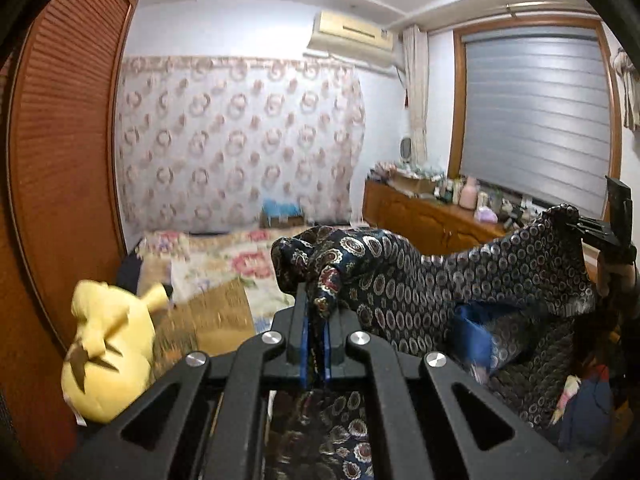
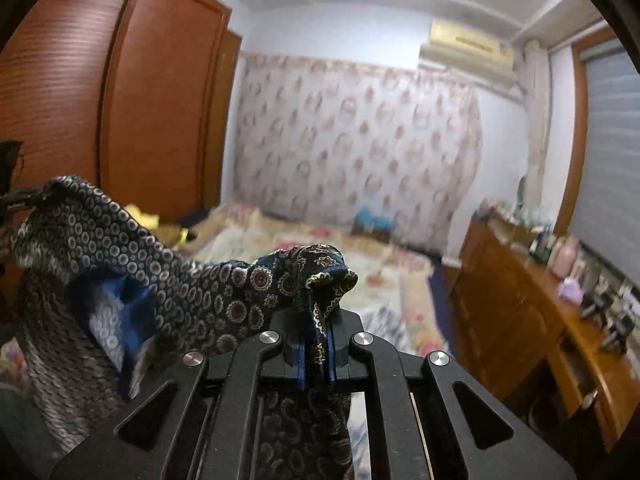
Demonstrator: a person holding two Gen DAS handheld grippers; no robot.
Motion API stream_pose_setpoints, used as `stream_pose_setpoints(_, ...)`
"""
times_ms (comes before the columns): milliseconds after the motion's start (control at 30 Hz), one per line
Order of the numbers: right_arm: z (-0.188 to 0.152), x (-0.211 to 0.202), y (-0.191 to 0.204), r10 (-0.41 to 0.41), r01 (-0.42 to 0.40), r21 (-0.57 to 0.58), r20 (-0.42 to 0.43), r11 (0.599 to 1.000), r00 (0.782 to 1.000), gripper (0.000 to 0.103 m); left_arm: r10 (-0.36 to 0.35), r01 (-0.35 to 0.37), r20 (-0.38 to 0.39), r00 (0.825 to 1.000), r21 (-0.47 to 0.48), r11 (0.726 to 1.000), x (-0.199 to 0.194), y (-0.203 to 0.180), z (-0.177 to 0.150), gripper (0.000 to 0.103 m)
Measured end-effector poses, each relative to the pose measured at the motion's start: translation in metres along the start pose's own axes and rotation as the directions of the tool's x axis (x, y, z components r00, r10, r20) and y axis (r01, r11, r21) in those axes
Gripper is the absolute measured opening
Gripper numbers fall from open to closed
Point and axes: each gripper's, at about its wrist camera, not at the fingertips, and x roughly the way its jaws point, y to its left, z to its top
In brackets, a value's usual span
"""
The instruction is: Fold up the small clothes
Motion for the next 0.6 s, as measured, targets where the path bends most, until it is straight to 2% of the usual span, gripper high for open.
stream_pose_setpoints(133,0.027,0.022,-0.016,-0.059,0.059,-0.007,0.007,0.998,0.998,0.004,0.032,-0.032,-0.018,0.999,-0.004,0.999,0.027,0.017,0.015,0.001)
stream_pose_setpoints(233,0.024,0.064,-0.031,-0.055,0.057,0.028,-0.082,0.998,0.995,0.005,0.06,-0.062,-0.099,0.993,-0.017,0.998,0.069,0.031,0.007,0.002)
stream_pose_setpoints(267,0.018,0.083,-0.034,-0.08,0.083,0.025,-0.115,0.996,0.99,0.007,0.085,-0.087,-0.128,0.988,-0.008,0.996,0.087,0.034,0.0,0.004)
stream_pose_setpoints(333,0.0,0.122,-0.039,-0.1,0.107,0.025,-0.192,0.994,0.976,0.019,0.103,-0.104,-0.21,0.972,0.006,0.995,0.12,0.04,-0.018,0.009)
stream_pose_setpoints(367,-0.015,0.147,-0.044,-0.117,0.13,0.033,-0.258,0.991,0.959,0.036,0.096,-0.101,-0.266,0.959,-0.005,0.995,0.138,0.045,-0.028,0.013)
stream_pose_setpoints(400,-0.026,0.163,-0.047,-0.128,0.147,0.043,-0.301,0.988,0.945,0.046,0.092,-0.101,-0.311,0.946,-0.012,0.995,0.151,0.051,-0.038,0.017)
stream_pose_setpoints(433,-0.039,0.177,-0.049,-0.134,0.161,0.052,-0.336,0.986,0.932,0.049,0.09,-0.1,-0.329,0.94,-0.014,0.995,0.156,0.052,-0.046,0.019)
stream_pose_setpoints(500,-0.064,0.195,-0.052,-0.127,0.17,0.076,-0.39,0.983,0.912,0.05,0.096,-0.108,-0.345,0.934,-0.016,0.994,0.16,0.056,-0.058,0.034)
stream_pose_setpoints(600,-0.089,0.19,-0.047,-0.095,0.143,0.09,-0.407,0.986,0.909,0.051,0.087,-0.1,-0.352,0.932,-0.019,0.995,0.152,0.051,-0.071,0.044)
